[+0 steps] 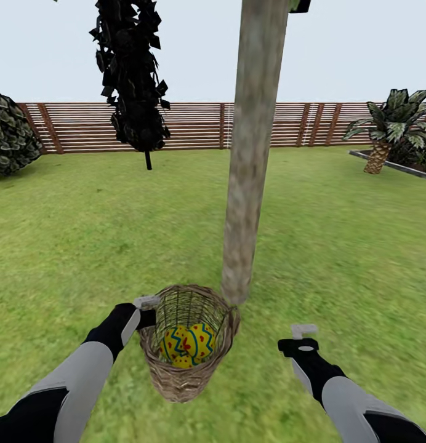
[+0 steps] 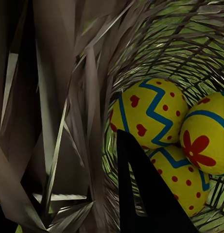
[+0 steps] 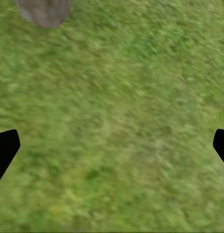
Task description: Take the three Easter eggs out of the wicker basket on the lawn in the garden, then place them on the lawn next to a single tree (choose any tree) so that all three eggs are next to the same tree and none are left in the basket.
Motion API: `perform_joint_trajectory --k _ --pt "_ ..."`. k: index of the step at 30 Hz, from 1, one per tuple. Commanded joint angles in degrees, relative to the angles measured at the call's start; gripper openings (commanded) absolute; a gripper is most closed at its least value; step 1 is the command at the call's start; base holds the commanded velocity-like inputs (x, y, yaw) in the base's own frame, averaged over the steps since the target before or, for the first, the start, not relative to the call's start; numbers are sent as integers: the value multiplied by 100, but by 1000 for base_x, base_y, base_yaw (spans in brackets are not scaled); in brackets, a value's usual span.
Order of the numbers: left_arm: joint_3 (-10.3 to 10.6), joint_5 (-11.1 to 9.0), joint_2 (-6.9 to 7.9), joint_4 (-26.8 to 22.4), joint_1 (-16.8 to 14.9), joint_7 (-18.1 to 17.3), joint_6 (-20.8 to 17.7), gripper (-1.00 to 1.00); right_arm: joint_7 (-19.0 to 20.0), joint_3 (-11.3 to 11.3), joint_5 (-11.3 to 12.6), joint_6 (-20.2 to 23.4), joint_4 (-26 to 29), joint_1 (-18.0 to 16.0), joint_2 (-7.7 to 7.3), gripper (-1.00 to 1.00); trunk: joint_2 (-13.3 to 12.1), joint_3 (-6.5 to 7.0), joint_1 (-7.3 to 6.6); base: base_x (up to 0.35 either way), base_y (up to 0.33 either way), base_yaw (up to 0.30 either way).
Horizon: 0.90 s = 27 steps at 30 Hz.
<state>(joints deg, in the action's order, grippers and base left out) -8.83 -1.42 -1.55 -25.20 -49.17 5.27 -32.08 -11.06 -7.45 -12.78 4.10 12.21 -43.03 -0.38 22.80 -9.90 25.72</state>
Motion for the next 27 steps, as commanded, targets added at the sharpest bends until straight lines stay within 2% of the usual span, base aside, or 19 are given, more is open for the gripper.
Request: perform_joint_trajectory --k 1,16,17,18,23,27 --pt "-31 -43 -8 -11 -5 21 -26 -100 -2 -37 -59 37 9 -3 3 100 12 -11 7 339 0 0" --pt "-40 -43 5 -25 -5 23 -26 -100 1 -84 -55 33 60 -3 6 100 12 -9 7 333 0 19" --pt "-48 -43 5 -143 -5 21 -26 -100 -1 -356 -57 38 98 -3 14 100 12 -7 7 35 0 274" --pt "-48 -43 5 -159 -5 19 -26 -100 -1 -407 -58 38 103 -3 13 100 12 -5 7 14 0 277" --pt "-57 -43 8 -169 -5 18 -26 -100 -1 -441 -58 38 106 -3 20 100 12 5 7 2 0 279" --pt "-56 -43 5 -171 -5 18 -26 -100 -2 -442 -58 33 106 -3 12 100 12 6 7 0 0 55"
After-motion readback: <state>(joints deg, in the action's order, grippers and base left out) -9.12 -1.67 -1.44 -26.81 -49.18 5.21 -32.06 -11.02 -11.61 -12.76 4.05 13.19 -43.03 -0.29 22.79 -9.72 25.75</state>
